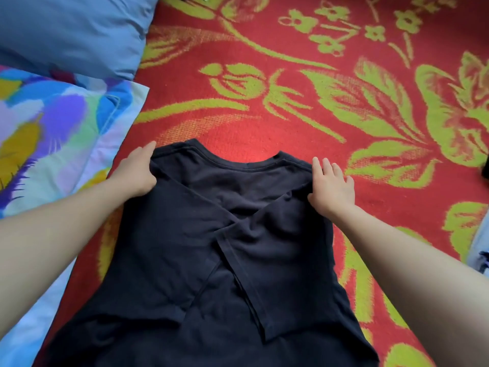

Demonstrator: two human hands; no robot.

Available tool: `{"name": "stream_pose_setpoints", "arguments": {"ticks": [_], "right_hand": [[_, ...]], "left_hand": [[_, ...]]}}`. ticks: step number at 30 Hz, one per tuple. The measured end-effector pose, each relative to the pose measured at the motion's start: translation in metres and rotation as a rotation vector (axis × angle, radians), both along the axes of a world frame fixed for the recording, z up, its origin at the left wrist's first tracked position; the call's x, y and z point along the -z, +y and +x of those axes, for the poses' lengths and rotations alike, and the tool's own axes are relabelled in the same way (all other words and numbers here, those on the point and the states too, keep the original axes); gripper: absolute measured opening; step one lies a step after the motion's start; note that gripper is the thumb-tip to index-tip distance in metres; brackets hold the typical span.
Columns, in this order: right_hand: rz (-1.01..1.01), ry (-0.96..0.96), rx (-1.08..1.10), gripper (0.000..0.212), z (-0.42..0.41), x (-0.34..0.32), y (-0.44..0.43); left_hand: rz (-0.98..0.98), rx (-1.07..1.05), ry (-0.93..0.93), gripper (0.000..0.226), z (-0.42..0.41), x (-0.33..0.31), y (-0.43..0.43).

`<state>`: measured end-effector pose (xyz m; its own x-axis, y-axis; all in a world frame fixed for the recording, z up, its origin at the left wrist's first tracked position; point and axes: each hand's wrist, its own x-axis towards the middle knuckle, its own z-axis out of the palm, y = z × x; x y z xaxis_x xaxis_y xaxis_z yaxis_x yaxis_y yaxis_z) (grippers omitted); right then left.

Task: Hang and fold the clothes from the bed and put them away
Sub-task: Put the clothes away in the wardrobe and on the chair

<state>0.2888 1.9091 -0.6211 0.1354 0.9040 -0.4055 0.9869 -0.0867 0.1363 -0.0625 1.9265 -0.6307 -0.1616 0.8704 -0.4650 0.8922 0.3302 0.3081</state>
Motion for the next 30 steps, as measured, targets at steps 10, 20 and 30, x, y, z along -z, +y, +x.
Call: {"name": "stream_pose_setpoints", "arguments": {"ticks": [10, 20, 30], "right_hand": [[-0.091, 0.080, 0.054, 0.063, 0.002, 0.004, 0.036], [-0.105, -0.013, 0.031, 0.061, -0.005, 0.005, 0.045], [0.093, 0.234, 0.128, 0.024, 0.008, 0.001, 0.015]], "left_hand": [[-0.146, -0.420, -0.434, 0.036, -0.026, -0.004, 0.033], [0.014, -0.418, -0.342, 0.019, -0.025, 0.023, 0.033], [0.081, -0.403, -0.652, 0.031, -0.036, 0.005, 0.015]]}}
